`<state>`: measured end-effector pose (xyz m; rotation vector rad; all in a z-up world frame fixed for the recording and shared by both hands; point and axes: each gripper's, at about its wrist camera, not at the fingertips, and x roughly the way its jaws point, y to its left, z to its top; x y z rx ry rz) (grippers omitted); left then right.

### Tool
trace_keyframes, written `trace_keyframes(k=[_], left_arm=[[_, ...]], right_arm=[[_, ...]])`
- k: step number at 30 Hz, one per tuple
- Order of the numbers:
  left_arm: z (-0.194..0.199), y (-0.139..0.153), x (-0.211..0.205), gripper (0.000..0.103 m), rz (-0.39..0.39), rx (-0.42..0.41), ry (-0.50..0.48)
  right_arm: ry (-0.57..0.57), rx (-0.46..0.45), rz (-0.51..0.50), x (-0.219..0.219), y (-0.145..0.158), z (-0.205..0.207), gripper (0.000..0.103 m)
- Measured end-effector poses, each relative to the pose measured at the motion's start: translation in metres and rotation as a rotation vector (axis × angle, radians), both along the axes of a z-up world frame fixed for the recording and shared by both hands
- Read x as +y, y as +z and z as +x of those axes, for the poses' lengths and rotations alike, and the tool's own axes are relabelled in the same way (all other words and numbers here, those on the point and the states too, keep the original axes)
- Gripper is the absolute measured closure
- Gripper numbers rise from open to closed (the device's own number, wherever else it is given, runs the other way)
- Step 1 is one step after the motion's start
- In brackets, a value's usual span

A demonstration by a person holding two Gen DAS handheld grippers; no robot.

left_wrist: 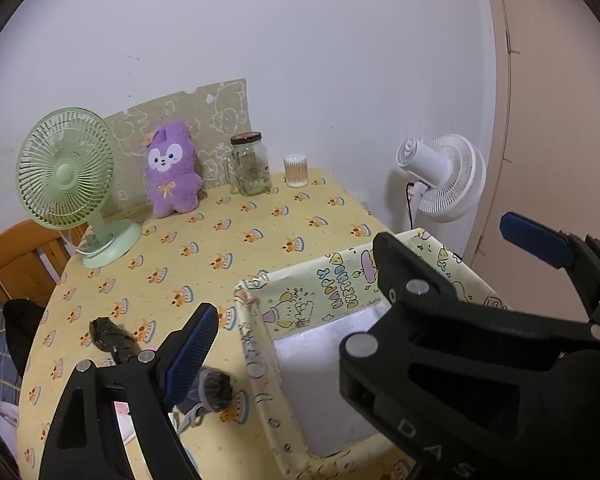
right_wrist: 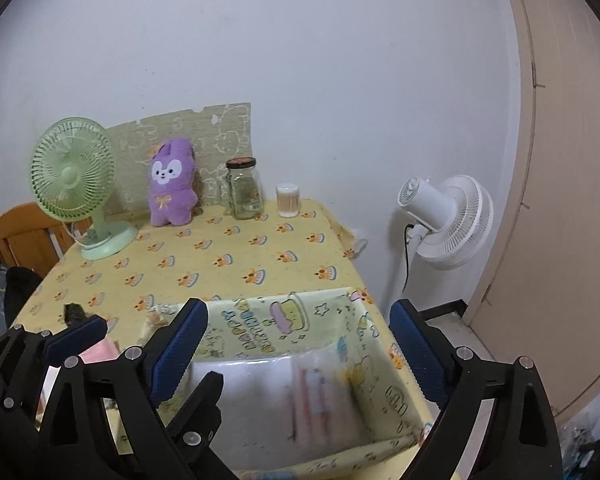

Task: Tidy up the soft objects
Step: 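Withdraw the right gripper from the box back over the table items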

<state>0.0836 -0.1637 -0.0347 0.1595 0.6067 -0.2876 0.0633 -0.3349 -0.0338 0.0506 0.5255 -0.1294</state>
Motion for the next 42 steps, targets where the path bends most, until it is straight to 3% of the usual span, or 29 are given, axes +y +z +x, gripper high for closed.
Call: trace_keyframes(k=[23, 42], left_arm=[[-0.040, 0.026, 0.064, 0.010, -0.053, -0.091, 0.026], [-0.053, 0.011, 0.124, 0.010, -0.078, -0.075, 0.077]], right_arm=[[0.039, -0.052, -0.007, 0.062, 0.028, -0.042, 0.003], [0.081, -0.031, 0.030, 0.123, 0.013, -0.049, 0.003]])
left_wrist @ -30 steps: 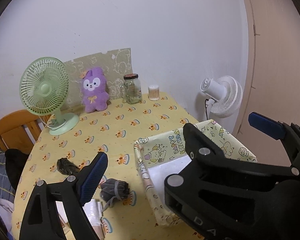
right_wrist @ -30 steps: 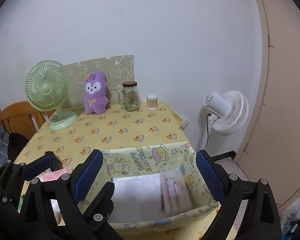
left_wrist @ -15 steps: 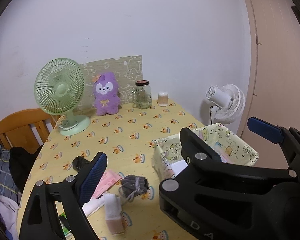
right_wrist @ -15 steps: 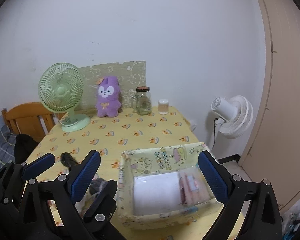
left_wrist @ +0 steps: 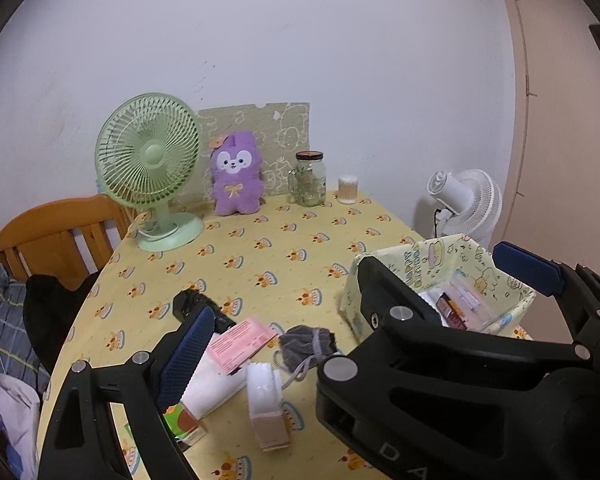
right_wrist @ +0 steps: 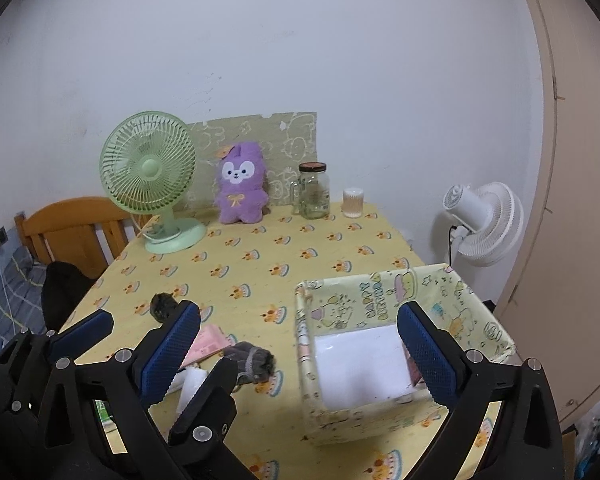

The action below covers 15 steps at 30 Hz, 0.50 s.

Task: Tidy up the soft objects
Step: 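Withdraw the right gripper from the box back over the table items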

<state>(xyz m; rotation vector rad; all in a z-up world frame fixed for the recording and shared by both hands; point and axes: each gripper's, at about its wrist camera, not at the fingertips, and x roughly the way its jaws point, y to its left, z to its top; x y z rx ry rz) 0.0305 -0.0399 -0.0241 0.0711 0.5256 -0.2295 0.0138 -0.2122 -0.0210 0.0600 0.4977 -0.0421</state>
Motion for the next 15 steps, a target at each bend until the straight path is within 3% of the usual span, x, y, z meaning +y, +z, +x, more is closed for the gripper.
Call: trace_keyframes(k=[15], left_arm=[[0.000, -0.024, 0.038, 0.009, -0.005, 0.019, 0.054]], right_arm=[[0.044, 0.018, 0.012, 0.042, -0.025, 0.004, 0.003]])
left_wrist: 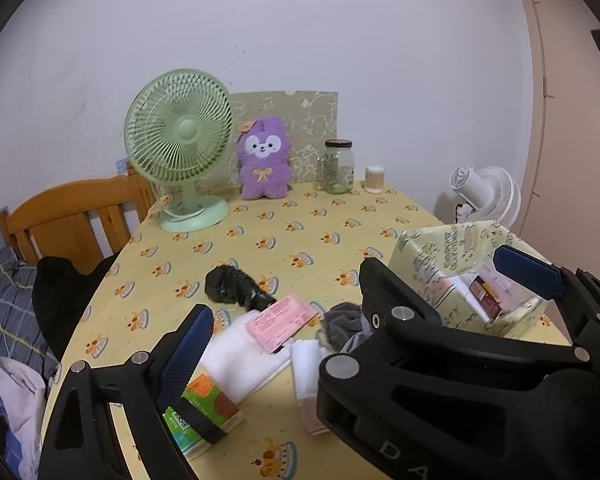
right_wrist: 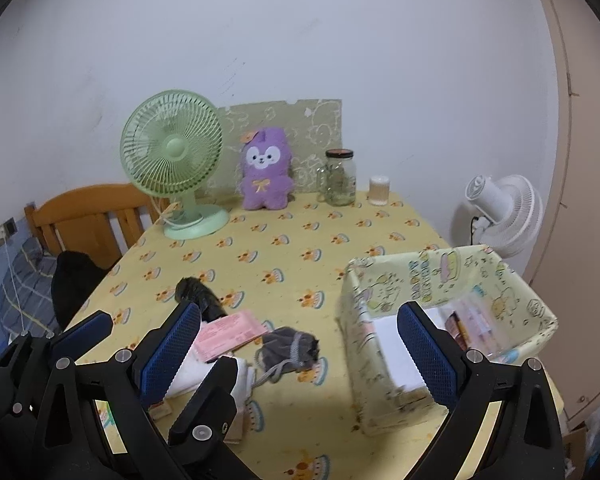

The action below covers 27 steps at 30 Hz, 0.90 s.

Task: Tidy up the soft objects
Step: 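Withdraw the right gripper from the box back over the table items, then grasp the white rolled item with the right gripper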

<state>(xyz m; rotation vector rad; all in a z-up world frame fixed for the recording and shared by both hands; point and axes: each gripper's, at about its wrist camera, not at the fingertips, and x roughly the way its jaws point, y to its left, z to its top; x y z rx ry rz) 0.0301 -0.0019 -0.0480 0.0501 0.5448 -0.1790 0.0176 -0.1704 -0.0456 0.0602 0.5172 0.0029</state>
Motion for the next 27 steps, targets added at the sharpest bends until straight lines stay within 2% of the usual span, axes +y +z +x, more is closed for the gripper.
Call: trace_keyframes(k=[9, 27], left_arm=[[0.004, -0.023, 0.016, 0.009, 0.011, 0.043, 0.045], [0.021, -0.079, 0.041, 0.010, 0.030, 0.196, 0.097]], right_arm=[[0.017, 0.054, 0.001, 0.019, -0.023, 0.009, 0.003], [0.044, 0.200, 0.014, 0.045, -0.085, 0.034, 0.003]])
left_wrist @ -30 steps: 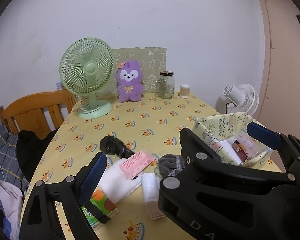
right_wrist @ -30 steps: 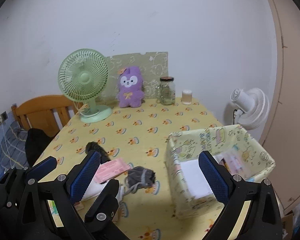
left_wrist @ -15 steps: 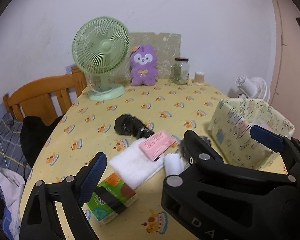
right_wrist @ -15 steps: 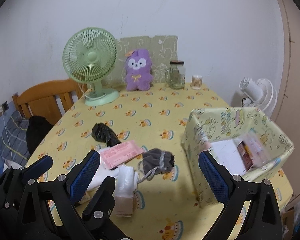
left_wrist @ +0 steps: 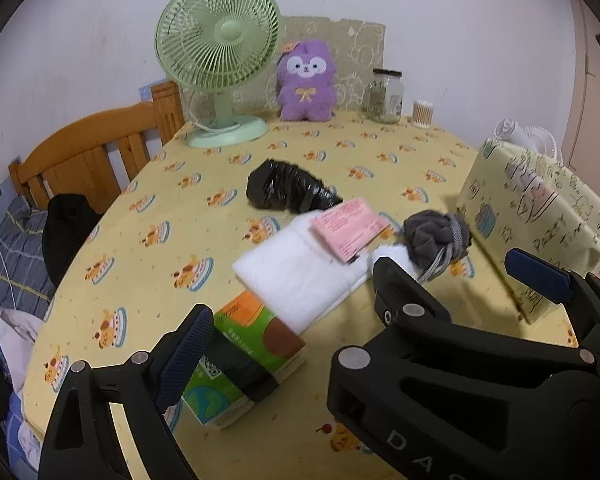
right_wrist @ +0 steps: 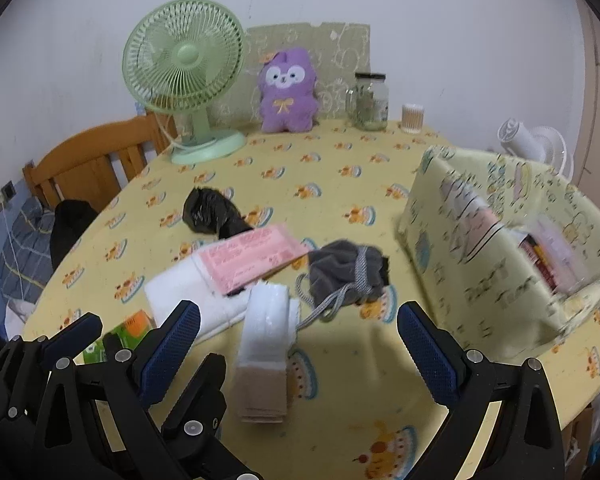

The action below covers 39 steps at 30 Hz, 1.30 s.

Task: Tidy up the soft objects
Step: 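Grasp the white rolled item with the right gripper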

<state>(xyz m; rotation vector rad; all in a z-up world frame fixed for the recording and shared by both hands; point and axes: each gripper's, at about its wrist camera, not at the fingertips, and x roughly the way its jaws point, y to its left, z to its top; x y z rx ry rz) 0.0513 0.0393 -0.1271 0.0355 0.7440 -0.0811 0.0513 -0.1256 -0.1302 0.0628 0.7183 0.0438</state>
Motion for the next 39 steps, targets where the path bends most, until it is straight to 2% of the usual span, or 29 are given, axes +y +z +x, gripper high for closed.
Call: trace_keyframes(k=[6, 15, 19, 20, 23, 26, 28, 29, 30, 33, 39], left_arm=[[0.002, -0.013, 0.004, 0.010, 0.003, 0.036, 0.010], [0.006, -0.020, 0.009, 0.010, 0.024, 0.035, 0.041], [0.008, -0.024, 0.002, 0.009, 0.096, 0.044, 0.031], [0.007, -0.025, 0.001, 0.009, 0.104, 0.039, 0.029], [0.007, -0.025, 0.003, 0.009, 0.094, 0.037, 0.028], [0.007, -0.025, 0.004, 0.005, 0.082, 0.041, 0.018], [0.006, -0.024, 0.004, 0.004, 0.072, 0.055, 0.004], [0.005, -0.023, 0.004, 0.005, 0.080, 0.060, 0.007], [0.004, -0.022, 0.004, 0.005, 0.089, 0.058, 0.016], [0.000, -0.022, 0.006, 0.005, 0.085, 0.057, 0.013], [-0.012, -0.010, 0.020, 0.005, 0.039, 0.029, 0.006]], right_arm=[[0.015, 0.054, 0.003, 0.005, -0.017, 0.004, 0.003], [0.048, 0.097, 0.012, 0.013, -0.029, 0.014, 0.003], [0.045, 0.127, 0.040, 0.011, -0.036, 0.018, 0.003], [0.038, 0.148, 0.056, 0.008, -0.041, 0.019, 0.003], [0.029, 0.133, 0.047, 0.009, -0.040, 0.015, 0.004], [0.021, 0.139, 0.031, 0.011, -0.038, 0.015, 0.013], [0.048, 0.152, 0.015, 0.012, -0.036, 0.017, 0.028], [0.053, 0.147, 0.012, 0.011, -0.035, 0.016, 0.053], [0.052, 0.144, 0.009, 0.011, -0.034, 0.014, 0.070], [0.047, 0.148, 0.016, 0.011, -0.035, 0.012, 0.077], [0.069, 0.099, 0.001, 0.018, -0.024, -0.001, 0.078]])
